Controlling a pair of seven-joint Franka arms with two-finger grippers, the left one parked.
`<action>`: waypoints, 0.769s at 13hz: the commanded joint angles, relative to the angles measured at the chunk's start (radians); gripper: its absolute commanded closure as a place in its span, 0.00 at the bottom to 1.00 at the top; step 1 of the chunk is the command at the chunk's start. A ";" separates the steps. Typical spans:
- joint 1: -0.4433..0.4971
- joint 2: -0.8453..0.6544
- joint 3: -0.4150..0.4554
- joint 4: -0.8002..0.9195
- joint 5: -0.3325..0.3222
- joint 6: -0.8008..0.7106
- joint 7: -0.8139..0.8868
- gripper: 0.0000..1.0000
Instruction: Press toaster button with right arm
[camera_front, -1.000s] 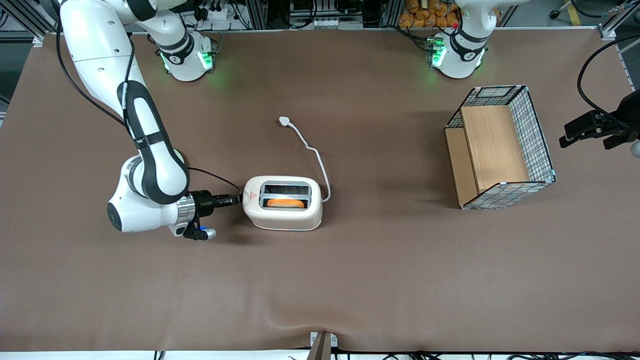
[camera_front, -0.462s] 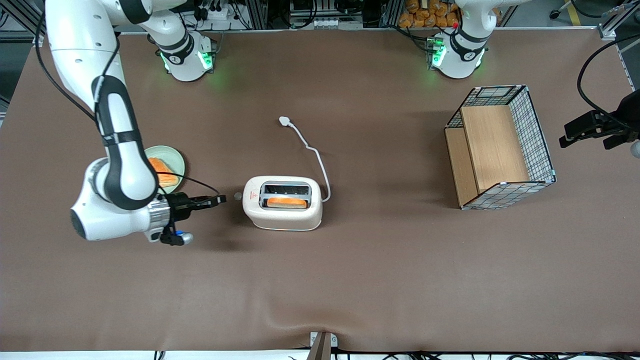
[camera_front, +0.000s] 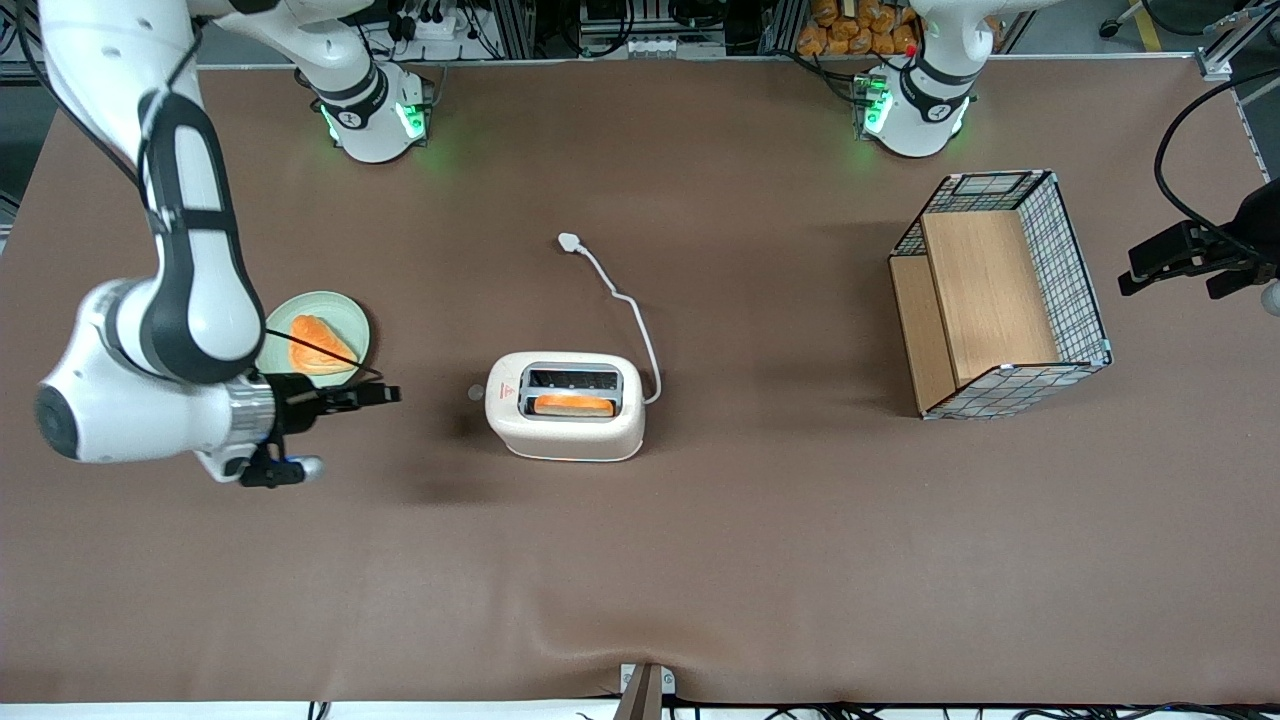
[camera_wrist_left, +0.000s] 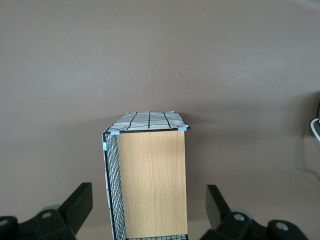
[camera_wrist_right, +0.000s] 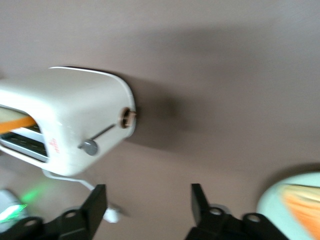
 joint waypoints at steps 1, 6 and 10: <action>0.002 -0.109 -0.001 -0.029 -0.129 0.013 0.015 0.00; -0.004 -0.251 -0.089 -0.041 -0.276 -0.058 0.012 0.00; -0.013 -0.334 -0.099 -0.046 -0.397 -0.099 0.012 0.00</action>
